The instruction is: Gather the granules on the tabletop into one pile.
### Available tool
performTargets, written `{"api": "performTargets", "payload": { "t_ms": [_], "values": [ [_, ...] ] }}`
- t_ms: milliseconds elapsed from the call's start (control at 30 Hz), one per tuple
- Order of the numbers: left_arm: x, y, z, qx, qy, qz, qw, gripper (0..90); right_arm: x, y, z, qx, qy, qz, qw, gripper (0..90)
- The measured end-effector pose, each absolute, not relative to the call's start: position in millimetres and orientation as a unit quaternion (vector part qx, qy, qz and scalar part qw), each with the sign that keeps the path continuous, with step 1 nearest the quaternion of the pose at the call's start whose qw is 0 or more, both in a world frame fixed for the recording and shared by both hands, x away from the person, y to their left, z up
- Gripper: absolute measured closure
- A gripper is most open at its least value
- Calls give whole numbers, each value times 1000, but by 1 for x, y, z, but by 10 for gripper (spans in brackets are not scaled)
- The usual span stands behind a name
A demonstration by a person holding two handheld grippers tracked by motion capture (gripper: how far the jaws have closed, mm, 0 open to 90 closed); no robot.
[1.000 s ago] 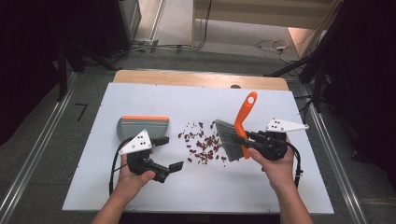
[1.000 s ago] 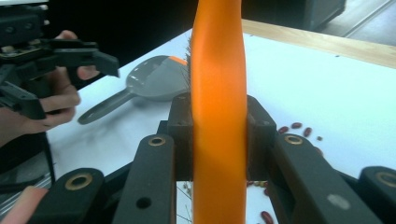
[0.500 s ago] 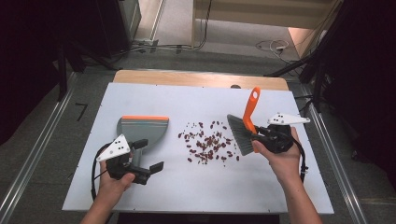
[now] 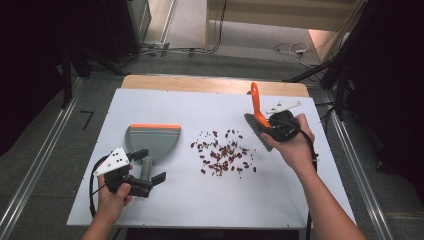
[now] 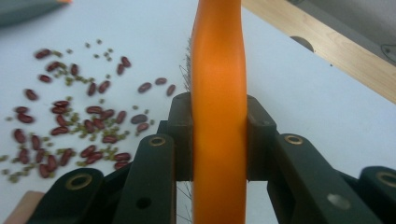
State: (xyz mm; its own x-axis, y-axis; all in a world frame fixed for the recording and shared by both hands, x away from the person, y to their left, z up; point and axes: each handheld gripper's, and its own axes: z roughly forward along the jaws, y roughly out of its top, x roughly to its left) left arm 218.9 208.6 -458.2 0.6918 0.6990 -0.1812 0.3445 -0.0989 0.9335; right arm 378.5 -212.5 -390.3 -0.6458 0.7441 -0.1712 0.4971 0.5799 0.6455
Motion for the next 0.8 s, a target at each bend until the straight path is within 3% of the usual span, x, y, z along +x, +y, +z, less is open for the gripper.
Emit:
{"api": "performTargets", "payload": {
  "t_ms": [533,800],
  "values": [
    [219,209,-464,729,366,173,551,0,429,-155,-433,304,901,144,273,685],
    [219,211,-465,728,371,174,549,0,421,-122,-447,257,931,109,235,686]
  ]
}}
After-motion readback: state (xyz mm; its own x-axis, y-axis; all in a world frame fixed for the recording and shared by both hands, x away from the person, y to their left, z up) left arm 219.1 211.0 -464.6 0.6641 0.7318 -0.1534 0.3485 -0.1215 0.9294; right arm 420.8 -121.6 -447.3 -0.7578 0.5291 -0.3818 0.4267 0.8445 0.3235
